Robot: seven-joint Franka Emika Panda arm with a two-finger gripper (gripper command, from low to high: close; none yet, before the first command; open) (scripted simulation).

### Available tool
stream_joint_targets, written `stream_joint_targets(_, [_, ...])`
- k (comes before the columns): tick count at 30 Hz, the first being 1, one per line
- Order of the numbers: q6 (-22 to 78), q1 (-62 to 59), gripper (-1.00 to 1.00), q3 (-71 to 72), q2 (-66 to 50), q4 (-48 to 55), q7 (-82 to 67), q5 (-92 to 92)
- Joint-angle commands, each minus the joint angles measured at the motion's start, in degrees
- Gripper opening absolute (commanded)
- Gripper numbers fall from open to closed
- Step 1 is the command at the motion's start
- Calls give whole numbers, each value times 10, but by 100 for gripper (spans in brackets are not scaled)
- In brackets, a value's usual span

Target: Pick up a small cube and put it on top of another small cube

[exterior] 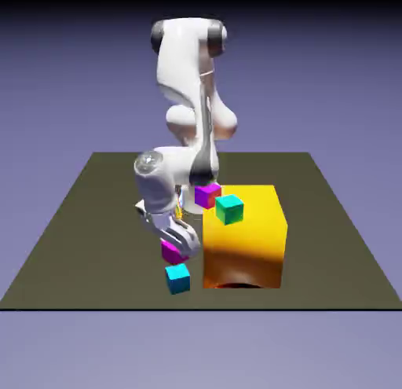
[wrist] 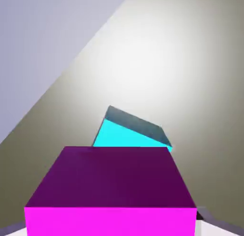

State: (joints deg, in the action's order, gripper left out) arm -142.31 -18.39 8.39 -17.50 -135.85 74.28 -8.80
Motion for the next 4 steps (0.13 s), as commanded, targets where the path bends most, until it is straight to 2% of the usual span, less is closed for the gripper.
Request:
stream_joint_targets(1, [-1,0,-100,0,-1,0,1,1])
stream_joint_targets(2, [-1,0,100,0,-1,0,1,1])
stream_joint_targets(4, [24,-2,100,0,19,5,1,1])
